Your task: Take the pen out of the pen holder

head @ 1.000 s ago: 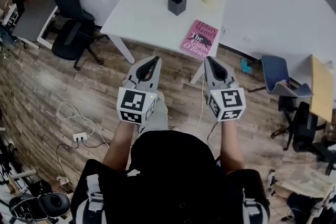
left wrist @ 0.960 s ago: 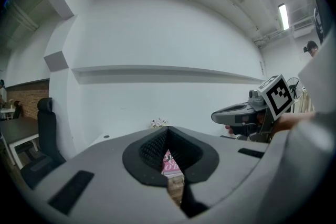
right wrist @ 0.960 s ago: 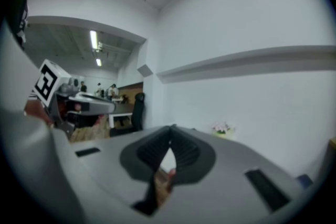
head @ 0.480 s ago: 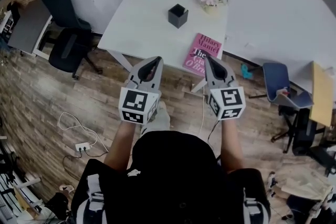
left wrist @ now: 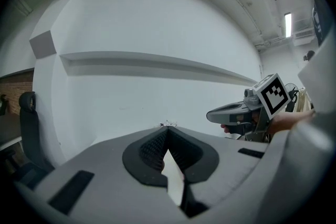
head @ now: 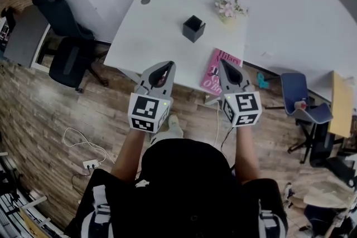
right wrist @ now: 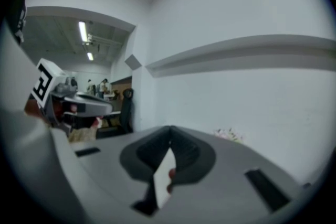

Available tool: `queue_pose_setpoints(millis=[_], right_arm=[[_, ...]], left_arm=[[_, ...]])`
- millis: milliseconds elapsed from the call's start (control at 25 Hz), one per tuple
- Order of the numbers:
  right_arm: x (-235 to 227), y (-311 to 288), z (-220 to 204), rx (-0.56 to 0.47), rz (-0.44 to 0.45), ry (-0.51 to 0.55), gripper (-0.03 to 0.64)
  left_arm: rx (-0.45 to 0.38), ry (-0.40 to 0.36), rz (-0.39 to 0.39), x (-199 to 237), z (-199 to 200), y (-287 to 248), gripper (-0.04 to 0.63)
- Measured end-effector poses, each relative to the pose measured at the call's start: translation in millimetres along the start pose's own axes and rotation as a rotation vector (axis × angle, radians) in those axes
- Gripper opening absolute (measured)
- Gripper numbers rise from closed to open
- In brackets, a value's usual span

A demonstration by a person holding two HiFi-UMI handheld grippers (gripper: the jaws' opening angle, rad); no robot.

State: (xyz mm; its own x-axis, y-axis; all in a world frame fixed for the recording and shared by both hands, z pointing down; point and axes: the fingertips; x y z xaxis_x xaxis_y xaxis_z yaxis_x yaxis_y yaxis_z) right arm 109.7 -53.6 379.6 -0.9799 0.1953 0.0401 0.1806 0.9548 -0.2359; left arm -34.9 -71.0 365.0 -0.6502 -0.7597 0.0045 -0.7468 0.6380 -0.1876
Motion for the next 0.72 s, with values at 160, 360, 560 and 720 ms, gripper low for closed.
queue_pose_setpoints(millis=[160,360,560,720], right_arm=[[1,-26,8,0.005,-0.008,0.004,0.034],[0,-55,8,0.020,-0.026,0.005,0.034],[0,-78,8,0.027,-0.045,0.000,0.034],[2,-90,0,0.051,-0.055,-0.006,0.034]], left_arm=[[0.004,-0.001,-0.015,25,2,-12,0.020],[0.008,0.004,-0.038,52,-3,-30,0.020],[0.013,0.000,-0.061,73,-6,-45,0.020],[0.024,0.009,-0.066,84,-14,-52,0.020]])
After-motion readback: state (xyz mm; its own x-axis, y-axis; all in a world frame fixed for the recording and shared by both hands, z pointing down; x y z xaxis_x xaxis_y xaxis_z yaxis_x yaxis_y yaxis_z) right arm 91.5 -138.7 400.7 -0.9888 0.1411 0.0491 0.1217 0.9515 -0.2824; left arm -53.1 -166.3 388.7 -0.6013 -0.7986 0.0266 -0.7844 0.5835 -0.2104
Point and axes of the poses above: the fingertips, and each gripper's own axes: y backward along the fingers, x to its left, z out of its top, and after that the axes turned 3 degrees about -z, right-handed
